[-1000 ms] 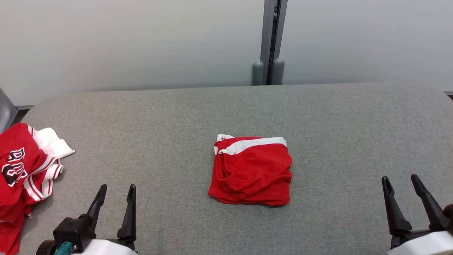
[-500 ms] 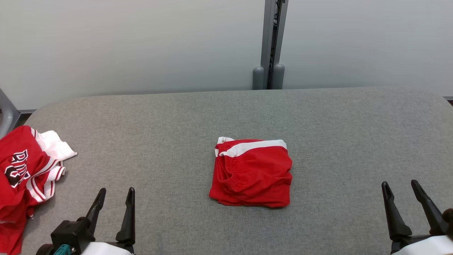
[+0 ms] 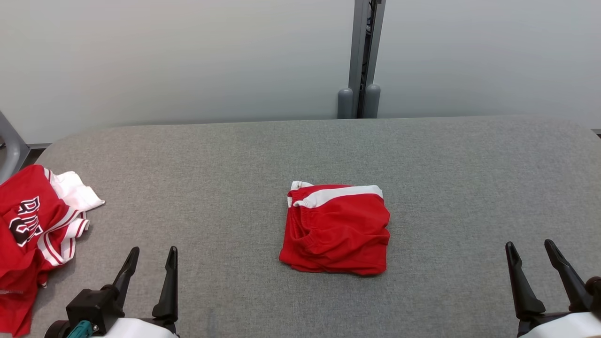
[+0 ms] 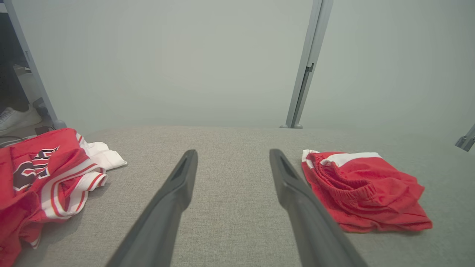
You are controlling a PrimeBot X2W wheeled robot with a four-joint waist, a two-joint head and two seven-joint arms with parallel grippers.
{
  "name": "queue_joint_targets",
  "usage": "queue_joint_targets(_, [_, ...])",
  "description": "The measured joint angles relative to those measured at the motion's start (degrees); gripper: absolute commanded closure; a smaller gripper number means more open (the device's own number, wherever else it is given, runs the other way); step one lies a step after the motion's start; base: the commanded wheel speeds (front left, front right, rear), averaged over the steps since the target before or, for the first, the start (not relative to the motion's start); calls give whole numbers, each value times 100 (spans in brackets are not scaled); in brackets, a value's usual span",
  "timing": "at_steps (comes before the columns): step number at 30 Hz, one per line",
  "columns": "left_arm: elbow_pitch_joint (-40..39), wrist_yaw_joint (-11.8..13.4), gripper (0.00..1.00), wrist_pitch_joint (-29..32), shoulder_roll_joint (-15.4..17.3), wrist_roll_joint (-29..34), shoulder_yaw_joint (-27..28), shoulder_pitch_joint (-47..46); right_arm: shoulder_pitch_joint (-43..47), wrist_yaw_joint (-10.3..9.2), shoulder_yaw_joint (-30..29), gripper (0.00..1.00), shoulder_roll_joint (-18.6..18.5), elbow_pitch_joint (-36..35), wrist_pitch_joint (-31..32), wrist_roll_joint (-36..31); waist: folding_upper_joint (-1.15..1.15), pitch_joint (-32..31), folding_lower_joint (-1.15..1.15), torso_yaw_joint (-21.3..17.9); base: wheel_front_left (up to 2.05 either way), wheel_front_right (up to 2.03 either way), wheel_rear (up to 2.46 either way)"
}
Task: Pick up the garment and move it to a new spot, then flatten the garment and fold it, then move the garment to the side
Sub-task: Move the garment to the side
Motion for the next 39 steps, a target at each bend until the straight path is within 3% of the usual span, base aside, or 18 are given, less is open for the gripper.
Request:
queue_joint_targets(15, [7, -125, 0, -99, -59, 32, -172, -605, -509, 0, 96, 0, -158, 219, 43, 66, 0, 462, 0, 412, 0, 0, 0])
queue_joint_targets(28, [391, -327, 0, -425, -382, 38, -294, -1221, -1591, 0, 973, 0, -342, 1569, 54, 383, 0, 1221, 0, 1017, 0, 0, 0])
queue_joint_targets(39, [671, -459, 0, -577, -587, 68, -305, -1479, -2138, -1, 1771, 0, -403, 2588, 240, 1040, 0, 1601, 0, 1191, 0, 0, 0])
